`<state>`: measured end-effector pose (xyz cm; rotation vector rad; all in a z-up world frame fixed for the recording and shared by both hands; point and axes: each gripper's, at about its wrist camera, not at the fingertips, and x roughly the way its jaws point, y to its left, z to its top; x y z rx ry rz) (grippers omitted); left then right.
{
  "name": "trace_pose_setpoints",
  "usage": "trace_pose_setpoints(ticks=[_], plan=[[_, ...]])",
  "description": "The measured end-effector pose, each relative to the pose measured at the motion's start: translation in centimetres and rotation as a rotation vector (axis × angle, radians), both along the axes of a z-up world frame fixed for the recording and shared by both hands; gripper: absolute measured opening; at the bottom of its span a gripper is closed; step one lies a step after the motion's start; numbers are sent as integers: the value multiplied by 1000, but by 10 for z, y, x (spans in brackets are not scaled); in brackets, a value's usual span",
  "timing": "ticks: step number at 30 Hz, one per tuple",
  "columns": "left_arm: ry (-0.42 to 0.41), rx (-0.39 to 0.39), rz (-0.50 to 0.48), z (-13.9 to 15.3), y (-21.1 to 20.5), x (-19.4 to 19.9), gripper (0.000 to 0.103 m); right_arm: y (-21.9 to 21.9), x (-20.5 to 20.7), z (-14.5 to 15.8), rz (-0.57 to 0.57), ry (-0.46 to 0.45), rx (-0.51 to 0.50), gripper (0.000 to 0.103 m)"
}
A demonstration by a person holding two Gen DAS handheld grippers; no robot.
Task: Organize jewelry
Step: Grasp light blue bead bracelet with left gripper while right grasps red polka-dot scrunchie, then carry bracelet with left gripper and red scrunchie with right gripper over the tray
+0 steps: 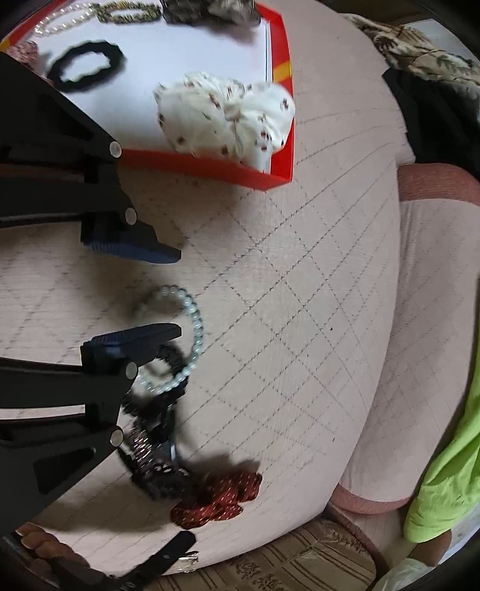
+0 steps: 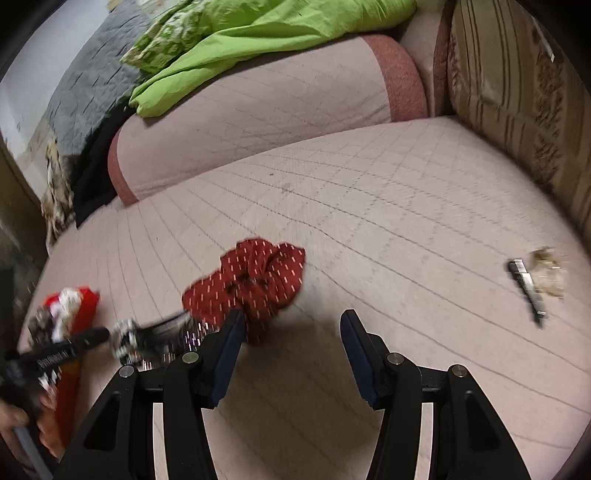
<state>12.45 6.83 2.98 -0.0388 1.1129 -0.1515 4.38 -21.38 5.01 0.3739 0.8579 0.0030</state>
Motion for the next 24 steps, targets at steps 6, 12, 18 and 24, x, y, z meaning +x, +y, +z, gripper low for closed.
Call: trace_pose_setpoints(ticks=[6,12,18,24], plan=[[-38,55,-31,-12,-11,6,32,0,29,-17,-9,4,27,59],[-59,112,-77,-12,-30,-1,5,8,35,-21,46,12,47,10],[-67,31,-90,17,-22,-24,5,-1,11,7,-6,-56,31,8],[-118,-12,-91,56,-7,-72,5,3,-33,46,-46,-149,-54,8]])
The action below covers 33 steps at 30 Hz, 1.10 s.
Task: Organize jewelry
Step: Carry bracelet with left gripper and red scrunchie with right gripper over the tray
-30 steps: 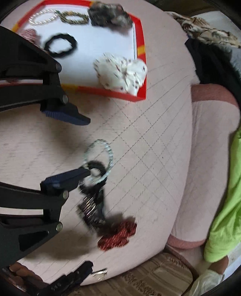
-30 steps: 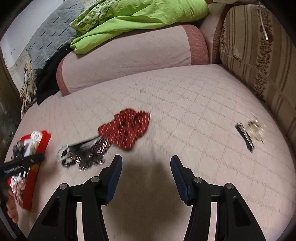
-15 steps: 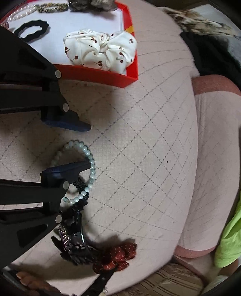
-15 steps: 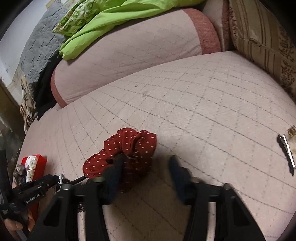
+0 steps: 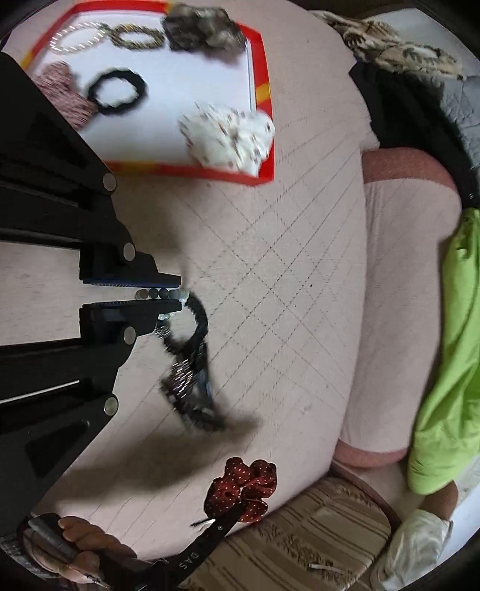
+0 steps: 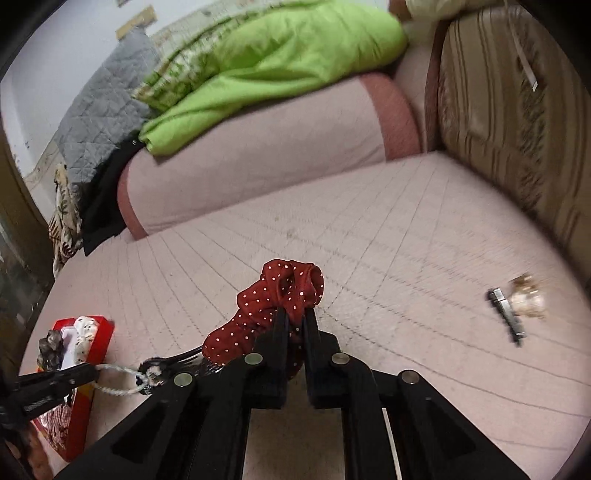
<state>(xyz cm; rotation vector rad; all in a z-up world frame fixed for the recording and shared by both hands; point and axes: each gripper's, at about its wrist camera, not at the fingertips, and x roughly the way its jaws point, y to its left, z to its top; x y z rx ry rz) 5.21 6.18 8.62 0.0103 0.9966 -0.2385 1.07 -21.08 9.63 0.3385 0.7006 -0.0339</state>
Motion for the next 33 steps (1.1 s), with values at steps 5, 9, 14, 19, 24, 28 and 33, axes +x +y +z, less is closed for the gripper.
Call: trace_pose_setpoints(ticks=[5,9,14,19,24,28,33], plan=[[-41,-10,14,26,24,-41,5,27,-41,22,20,-49,-17,8],[-92,-1,45,48,43,-76,5,52,-77,28,59,-48,4,8],[-150,1,66,71,59,-116,5,77,-104,19,113,-3,34,8],[-188,37,78,85,69,-146,5,98,-120,14,162,29,33,8],[-208,44,102,98,79,-162,5,117,-131,18,212,24,25,8],[-228,59,123,110,86,-172,5,132,-135,22,253,12,18,8],[-241,69,146,117,90,-177,5,144,-143,28,291,-11,-7,8]])
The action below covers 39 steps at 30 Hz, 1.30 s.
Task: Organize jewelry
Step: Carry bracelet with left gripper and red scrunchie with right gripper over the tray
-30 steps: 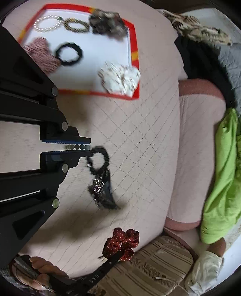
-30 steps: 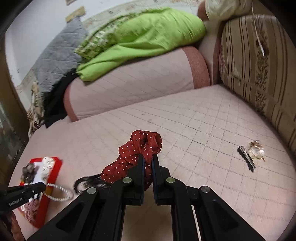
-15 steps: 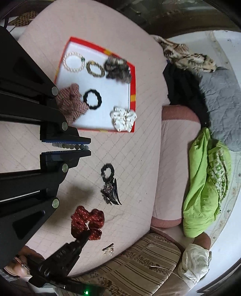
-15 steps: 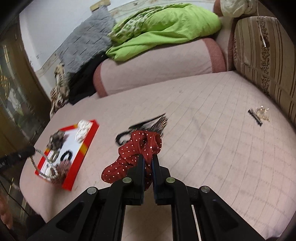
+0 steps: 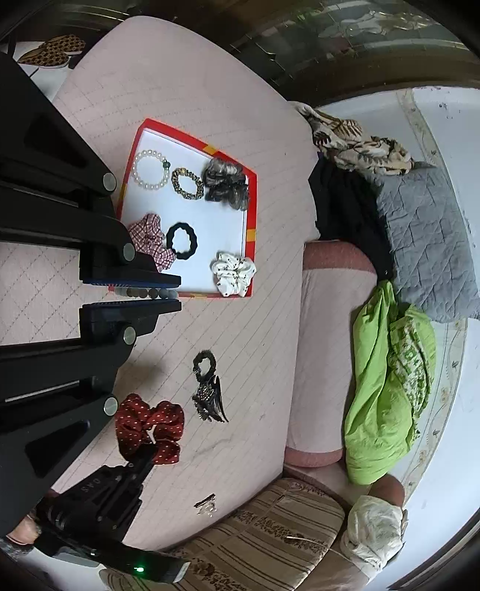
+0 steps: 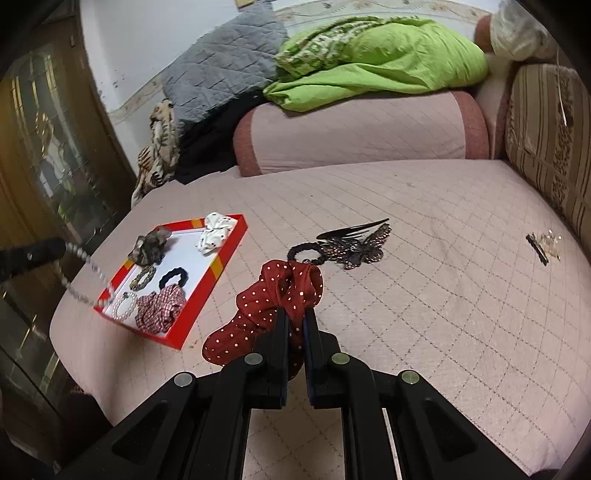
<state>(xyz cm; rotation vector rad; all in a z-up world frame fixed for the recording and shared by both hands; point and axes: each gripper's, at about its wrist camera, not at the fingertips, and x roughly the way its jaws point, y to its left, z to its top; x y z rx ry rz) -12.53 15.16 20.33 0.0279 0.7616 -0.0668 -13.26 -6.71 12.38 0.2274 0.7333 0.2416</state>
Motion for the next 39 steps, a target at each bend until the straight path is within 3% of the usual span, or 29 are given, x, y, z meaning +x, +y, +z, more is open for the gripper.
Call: trace_pose_setpoints(ticks=[22,31,39], plan=[[13,-8,32,-5,12,12,5,24,-14,-2,78,19,-28,8],[5,-53,10,8,54,57,5,41,-8,23,110,16,-94,8],[44,-110,16,0,99,122,5,95,44,35,186,35,-129,8]])
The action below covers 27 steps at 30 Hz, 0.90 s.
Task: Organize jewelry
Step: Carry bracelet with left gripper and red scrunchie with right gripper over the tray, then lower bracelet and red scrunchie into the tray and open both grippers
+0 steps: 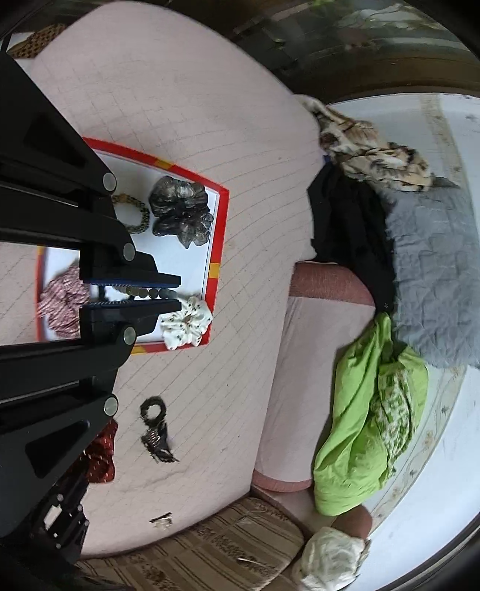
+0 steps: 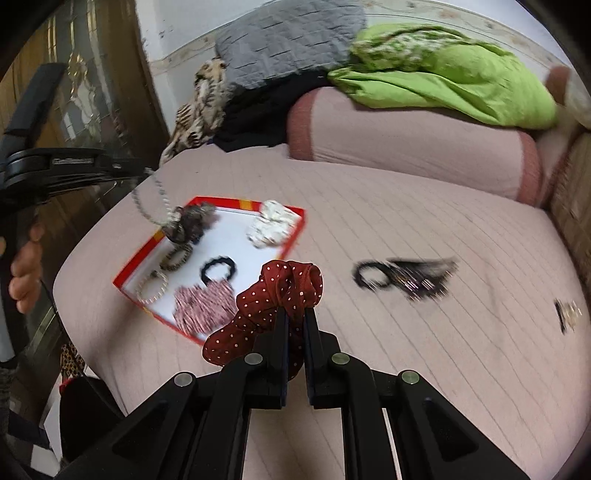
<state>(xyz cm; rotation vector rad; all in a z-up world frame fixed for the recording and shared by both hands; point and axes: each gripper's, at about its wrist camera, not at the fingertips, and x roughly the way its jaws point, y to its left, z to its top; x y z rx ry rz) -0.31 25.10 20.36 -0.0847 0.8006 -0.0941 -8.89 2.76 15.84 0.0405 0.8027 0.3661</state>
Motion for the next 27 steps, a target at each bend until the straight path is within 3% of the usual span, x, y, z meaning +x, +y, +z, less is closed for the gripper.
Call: trace_pose_setpoints(ticks=[6,11,18,24,26,27], plan=[[93,-57,5,-37,20,55,5,51,54,-9,50,25,7,8],[169,-96,-3,-77,26,100,5,86,95,-33,65,54,2,8],[228,-2,48,-122,24,146,5,107,141,-72,56,120,18,8],[230,-26,89,-131,34,154,6,122,155,-82,70,109,-4,11],[214,-30,90,-127,35,150,8,124,156,-80,71,93,-15,19],[206,-21,88,-125,35,148,13,123,155,-78,72,87,-14,30]])
